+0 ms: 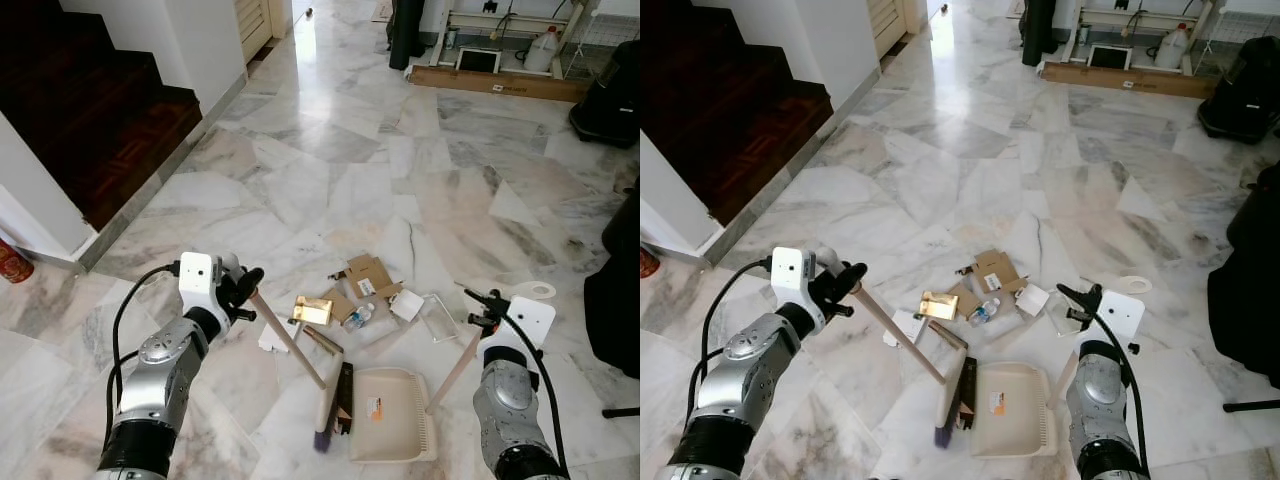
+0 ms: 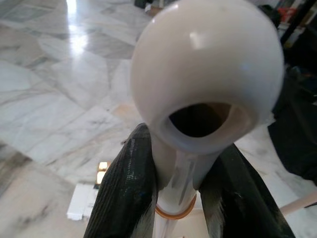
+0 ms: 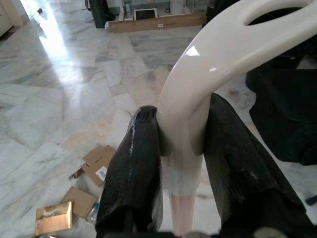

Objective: Sweep floor

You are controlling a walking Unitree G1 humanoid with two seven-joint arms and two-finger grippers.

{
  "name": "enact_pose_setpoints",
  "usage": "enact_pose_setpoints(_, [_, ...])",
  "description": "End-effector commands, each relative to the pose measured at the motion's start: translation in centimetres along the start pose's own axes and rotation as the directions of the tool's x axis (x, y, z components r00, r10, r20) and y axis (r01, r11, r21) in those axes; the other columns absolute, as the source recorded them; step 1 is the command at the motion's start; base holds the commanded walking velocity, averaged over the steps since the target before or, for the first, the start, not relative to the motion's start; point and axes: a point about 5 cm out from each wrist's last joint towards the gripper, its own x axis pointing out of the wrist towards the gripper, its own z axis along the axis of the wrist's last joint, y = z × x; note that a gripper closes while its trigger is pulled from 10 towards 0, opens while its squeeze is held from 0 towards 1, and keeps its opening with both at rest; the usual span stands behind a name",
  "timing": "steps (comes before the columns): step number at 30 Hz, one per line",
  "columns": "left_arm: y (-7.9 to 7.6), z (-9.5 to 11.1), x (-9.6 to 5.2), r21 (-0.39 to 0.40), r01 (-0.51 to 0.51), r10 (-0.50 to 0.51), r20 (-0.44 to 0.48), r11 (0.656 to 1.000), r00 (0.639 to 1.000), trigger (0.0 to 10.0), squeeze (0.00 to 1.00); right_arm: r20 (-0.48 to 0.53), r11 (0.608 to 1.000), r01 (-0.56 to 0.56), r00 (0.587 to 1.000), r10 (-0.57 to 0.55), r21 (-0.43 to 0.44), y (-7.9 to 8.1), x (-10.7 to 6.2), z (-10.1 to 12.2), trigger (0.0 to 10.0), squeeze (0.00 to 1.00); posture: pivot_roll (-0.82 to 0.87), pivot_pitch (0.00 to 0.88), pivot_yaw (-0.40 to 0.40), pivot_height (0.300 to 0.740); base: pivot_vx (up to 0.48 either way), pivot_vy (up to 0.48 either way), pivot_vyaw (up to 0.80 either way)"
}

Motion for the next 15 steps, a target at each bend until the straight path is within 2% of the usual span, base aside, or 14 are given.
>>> enact_pose_setpoints(1, [-0.7,0.7,-0.2,-0.038,0.083,-0.082,0.027,0.996,0.996,10.0,0.0,-0.027,1.0,0.0,1.0,0.0,0.001,0.1,-0.1,-0.5,10.0,0.0,0.06,0.11,0.055,0.74,0.0,0.0,0.0])
enact_pose_setpoints(3, [-1.1,0.9,-0.2,-0.04,0.117,-0.116,0.025,0.992,0.993,10.0,0.0,-0.028,1.0,0.001,1.0,-0.001,0.001,0.1,-0.1,-0.5,10.0,0.0,0.06,0.11,0.054,0.74,0.0,0.0,0.0])
enact_pose_setpoints(8, [-1.6,2.0,-0.1,-0.125,0.164,-0.156,0.071,0.979,0.985,10.0,0.0,-0.028,1.0,-0.002,1.0,0.003,0.003,0.2,-0.2,-0.5,10.0,0.0,0.07,0.108,0.054,0.74,0.0,0.0,0.0])
enact_pose_setpoints(12, [-1.4,2.8,0.0,-0.139,0.153,-0.139,0.106,0.978,0.985,10.0,0.0,-0.029,1.0,-0.003,1.0,0.003,0.003,0.2,-0.1,-0.5,10.0,0.0,0.07,0.105,0.053,0.74,0.0,0.0,0.0])
enact_pose_setpoints(15, [-1.2,3.4,0.0,-0.12,0.135,-0.119,0.127,0.984,0.985,10.0,0.0,-0.028,1.0,-0.003,1.0,0.003,0.004,0.2,-0.1,-0.4,10.0,0.0,0.07,0.104,0.053,0.74,0.0,0.0,0.0])
